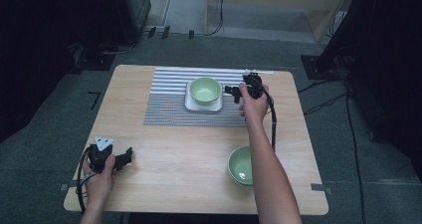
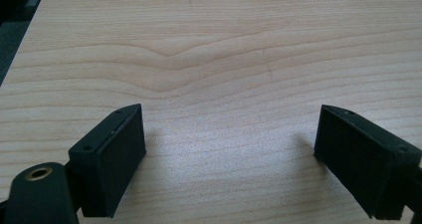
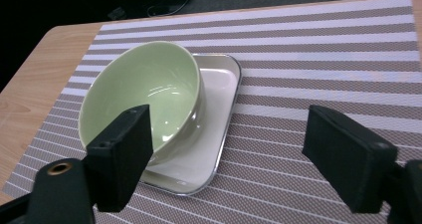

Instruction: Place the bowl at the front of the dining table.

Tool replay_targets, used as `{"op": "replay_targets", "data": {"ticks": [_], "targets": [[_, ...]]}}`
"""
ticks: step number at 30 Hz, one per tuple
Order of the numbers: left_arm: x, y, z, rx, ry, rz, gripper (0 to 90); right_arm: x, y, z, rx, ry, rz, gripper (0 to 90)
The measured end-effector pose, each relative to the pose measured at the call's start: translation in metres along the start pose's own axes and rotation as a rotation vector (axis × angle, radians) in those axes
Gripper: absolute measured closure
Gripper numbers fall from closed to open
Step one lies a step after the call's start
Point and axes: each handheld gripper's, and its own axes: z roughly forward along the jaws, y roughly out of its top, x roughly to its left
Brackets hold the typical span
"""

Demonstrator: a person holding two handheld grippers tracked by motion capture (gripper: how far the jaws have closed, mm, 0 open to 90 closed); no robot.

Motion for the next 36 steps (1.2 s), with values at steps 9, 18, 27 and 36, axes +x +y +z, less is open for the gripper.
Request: {"op": "replay_targets", "data": {"ticks": [9,18,27,36], "targets": [[0.0,0.0,0.0,0.0,0.0,0.0,12.3,-0.013,-0.01,-0.02,-0.036,-0.002,0.024,18.2],[0.0,0.0,0.0,0.0,0.0,0.0,12.3,-0.031,-0.021,-0.039,-0.067,-0.003,0.054,19.0],[0.0,0.0,0.0,0.0,0.0,0.0,12.3,-0.05,-0.037,-0.056,-0.082,-0.019,0.068,19.3],[0.0,0.0,0.0,0.0,0.001,0.0,12.3,-0.065,-0.057,-0.068,-0.083,-0.046,0.066,19.5]]}}
